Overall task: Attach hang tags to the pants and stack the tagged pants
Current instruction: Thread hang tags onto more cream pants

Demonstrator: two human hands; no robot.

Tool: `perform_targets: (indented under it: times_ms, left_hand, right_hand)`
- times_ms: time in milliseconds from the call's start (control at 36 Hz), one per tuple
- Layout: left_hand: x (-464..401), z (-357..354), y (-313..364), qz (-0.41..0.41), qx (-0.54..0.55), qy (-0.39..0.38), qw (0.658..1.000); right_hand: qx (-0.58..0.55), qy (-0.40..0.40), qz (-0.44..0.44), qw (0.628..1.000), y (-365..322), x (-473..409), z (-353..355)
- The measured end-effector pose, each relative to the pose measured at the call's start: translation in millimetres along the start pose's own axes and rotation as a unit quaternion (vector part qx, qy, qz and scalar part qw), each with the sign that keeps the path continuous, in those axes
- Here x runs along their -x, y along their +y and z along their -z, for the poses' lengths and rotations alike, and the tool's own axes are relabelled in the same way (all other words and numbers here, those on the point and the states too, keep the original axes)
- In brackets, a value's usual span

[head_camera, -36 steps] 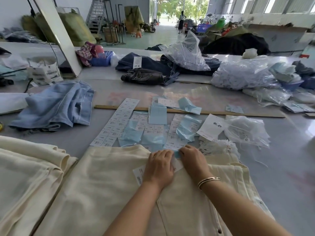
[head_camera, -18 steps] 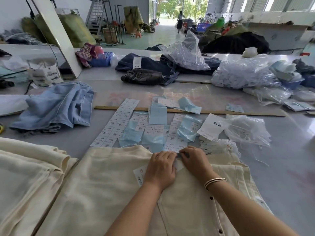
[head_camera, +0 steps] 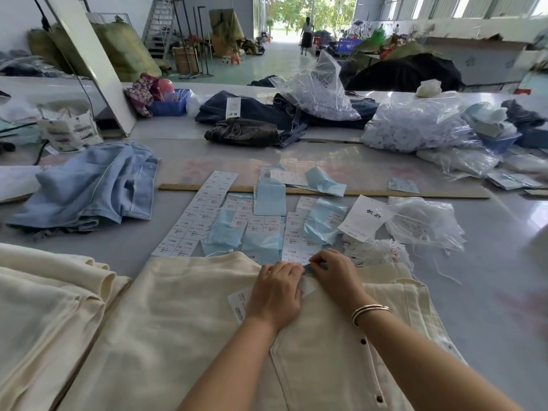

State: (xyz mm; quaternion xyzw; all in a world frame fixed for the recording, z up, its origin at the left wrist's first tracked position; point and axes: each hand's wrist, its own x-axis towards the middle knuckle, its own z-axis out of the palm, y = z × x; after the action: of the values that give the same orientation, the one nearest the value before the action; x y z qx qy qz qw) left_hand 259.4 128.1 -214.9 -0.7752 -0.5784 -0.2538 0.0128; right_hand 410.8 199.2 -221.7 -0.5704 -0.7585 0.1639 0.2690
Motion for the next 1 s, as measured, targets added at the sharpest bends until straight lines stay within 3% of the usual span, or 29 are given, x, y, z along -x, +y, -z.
perform_targets:
  times_ms: [278, 500, 722, 778, 917, 1000]
  left_hand:
    - [-0.4, 0.0, 0.6, 0.0, 0.011, 0.014, 1.0]
    - [0.2, 2.4, 1.7, -0.002, -0.001, 0.025, 1.0]
    - [-0.3, 0.6, 0.8, 0.007, -0.001, 0.017, 1.0]
    - [-0.6, -0.4, 0.4, 0.018, 0.01, 0.005, 1.0]
    - [-1.9, -2.4, 0.3, 0.037, 0.016, -0.015, 0.999]
    - [-2.9, -3.7, -1.3, 0.056, 0.032, -0.012, 0.998]
  right_hand:
    - [-0.012, 0.0, 0.007, 1.0, 1.0, -1.7, -1.2]
    - [-0.062, -0.037, -0.032, 0.997, -0.1, -1.7, 7.0]
    - [-0.037, -0.029, -0.061, 0.997, -1.2, -1.8, 7.1]
    - [-0.083, -0.011, -0.092, 0.992, -1.3, -3.6, 6.9]
    - [-0.317, 0.092, -0.187, 0.925, 2.1, -7.2, 16.1]
    - [-0.483, 0.156, -0.225, 0.832, 6.5, -7.6, 21.6]
